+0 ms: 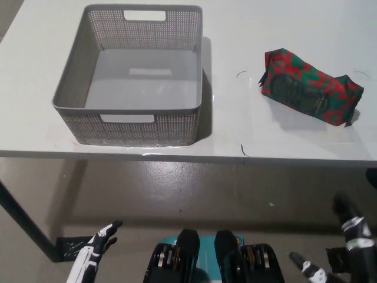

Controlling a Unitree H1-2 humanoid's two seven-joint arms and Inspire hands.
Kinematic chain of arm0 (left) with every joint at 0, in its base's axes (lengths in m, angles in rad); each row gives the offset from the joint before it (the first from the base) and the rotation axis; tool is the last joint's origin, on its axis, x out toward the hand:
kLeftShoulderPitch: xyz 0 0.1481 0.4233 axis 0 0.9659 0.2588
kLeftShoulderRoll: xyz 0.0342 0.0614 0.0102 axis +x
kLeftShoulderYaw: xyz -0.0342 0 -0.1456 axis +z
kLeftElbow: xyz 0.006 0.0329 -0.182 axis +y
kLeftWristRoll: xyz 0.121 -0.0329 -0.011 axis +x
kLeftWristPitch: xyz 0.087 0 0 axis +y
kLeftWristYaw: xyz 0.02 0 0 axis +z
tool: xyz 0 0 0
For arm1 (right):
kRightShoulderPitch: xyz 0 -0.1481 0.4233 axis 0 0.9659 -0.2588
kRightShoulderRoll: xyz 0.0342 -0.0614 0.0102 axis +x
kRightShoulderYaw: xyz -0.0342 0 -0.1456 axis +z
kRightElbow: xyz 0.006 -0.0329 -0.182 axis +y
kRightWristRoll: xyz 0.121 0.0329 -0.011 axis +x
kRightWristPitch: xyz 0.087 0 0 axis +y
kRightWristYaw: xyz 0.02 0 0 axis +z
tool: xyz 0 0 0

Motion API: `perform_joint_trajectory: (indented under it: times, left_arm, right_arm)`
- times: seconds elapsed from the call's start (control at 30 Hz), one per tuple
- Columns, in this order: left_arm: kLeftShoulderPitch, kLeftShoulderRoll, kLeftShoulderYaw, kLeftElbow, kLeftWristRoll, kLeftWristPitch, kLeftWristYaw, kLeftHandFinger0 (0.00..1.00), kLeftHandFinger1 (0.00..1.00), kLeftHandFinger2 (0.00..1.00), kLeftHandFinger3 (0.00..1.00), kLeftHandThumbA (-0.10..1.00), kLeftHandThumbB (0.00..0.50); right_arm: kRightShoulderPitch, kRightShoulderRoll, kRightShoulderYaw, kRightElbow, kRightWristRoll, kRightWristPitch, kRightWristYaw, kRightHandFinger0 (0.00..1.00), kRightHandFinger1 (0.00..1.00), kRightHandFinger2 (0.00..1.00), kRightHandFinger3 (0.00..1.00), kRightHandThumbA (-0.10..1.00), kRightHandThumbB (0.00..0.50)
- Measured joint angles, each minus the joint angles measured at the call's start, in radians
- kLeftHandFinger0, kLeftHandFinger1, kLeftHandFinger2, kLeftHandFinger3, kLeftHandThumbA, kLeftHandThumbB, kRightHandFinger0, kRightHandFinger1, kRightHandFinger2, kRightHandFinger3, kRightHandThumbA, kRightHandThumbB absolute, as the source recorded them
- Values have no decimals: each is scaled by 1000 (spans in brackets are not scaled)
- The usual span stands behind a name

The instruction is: Use the right hand to pick up a bag of coffee beans on the right hand side and place it into a container on the left hand side

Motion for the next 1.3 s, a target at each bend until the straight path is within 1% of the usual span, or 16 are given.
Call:
perform_joint_trajectory:
  times: [0.13,0.17,0.23,0.27,0.37,0.4,0.47,0.5,0.57,0.63,0.77,0.87,0.9,0.97,1.2,1.3]
  left_arm:
    - [1,0,10,-7,-4,-5,-1,1000,1000,1000,1000,1000,149]
    - [1,0,11,-7,-4,-7,-1,1000,1000,1000,1000,1000,150]
    - [2,0,15,-8,-5,-10,-1,1000,1000,1000,1000,1000,155]
    - [2,0,16,-8,-5,-10,-1,1000,1000,1000,1000,1000,160]
    - [6,-1,17,-8,-5,-10,-1,1000,1000,1000,1000,1000,188]
    - [8,-1,17,-8,-5,-10,-1,1000,1000,1000,1000,1000,193]
    - [15,-1,17,-8,-5,-10,-1,1000,1000,1000,1000,1000,182]
    - [24,-1,17,-8,-5,-10,-1,1000,1000,1000,1000,1000,165]
    - [35,-1,18,-8,-5,-10,-1,1000,1000,1000,1000,1000,167]
    - [43,-1,18,-8,-5,-10,-2,1000,1000,1000,1000,1000,189]
    - [52,-1,18,-8,-5,-11,-3,1000,1000,1000,1000,1000,171]
    - [53,-1,18,-8,-5,-11,-3,1000,1000,1000,1000,1000,163]
    - [53,-1,18,-8,-5,-11,-3,1000,1000,1000,1000,1000,173]
    - [53,-1,18,-8,-5,-11,-4,1000,1000,1000,1000,1000,187]
    - [55,-1,19,-8,-5,-11,-4,1000,1000,1000,1000,1000,170]
    - [55,-1,20,-8,-5,-11,-3,1000,1000,1000,1000,1000,187]
  right_arm:
    - [-77,-22,-43,-63,-1,22,1,1000,1000,1000,1000,1000,285]
    - [-97,-34,-52,-70,-1,31,2,1000,1000,1000,1000,1000,323]
    - [-149,-85,-76,-98,-14,74,14,1000,1000,1000,1000,1000,439]
    - [-167,-108,-83,-109,-21,91,21,1000,1000,1000,1000,1000,456]
    - [-234,-195,-104,-133,-55,159,44,1000,1000,1000,1000,1000,431]
    - [-251,-213,-107,-136,-66,177,50,1000,1000,1000,1000,1000,439]
    - [-285,-254,-110,-138,-90,213,67,1000,1000,1000,1000,1000,435]
    - [-321,-292,-111,-137,-114,248,84,1000,1000,1000,1000,1000,445]
    - [-387,-355,-109,-125,-152,295,111,1000,1000,1000,1000,1000,466]
    - [-466,-417,-103,-81,-183,335,138,1000,1000,1000,1000,1000,499]
    - [-652,-533,-61,45,-239,417,196,1000,1000,1000,1000,1000,500]
    - [-774,-572,-16,148,-267,461,235,1000,1000,1000,1000,997,499]
    - [-813,-580,3,192,-273,473,248,1000,1000,1000,1000,942,483]
    - [-867,-585,27,248,-282,489,269,1000,1000,1000,1000,919,486]
    - [-1140,-584,183,635,-318,542,375,1000,1000,1000,1000,945,500]
    - [-1237,-579,252,798,-339,550,406,1000,1000,1000,1000,928,491]
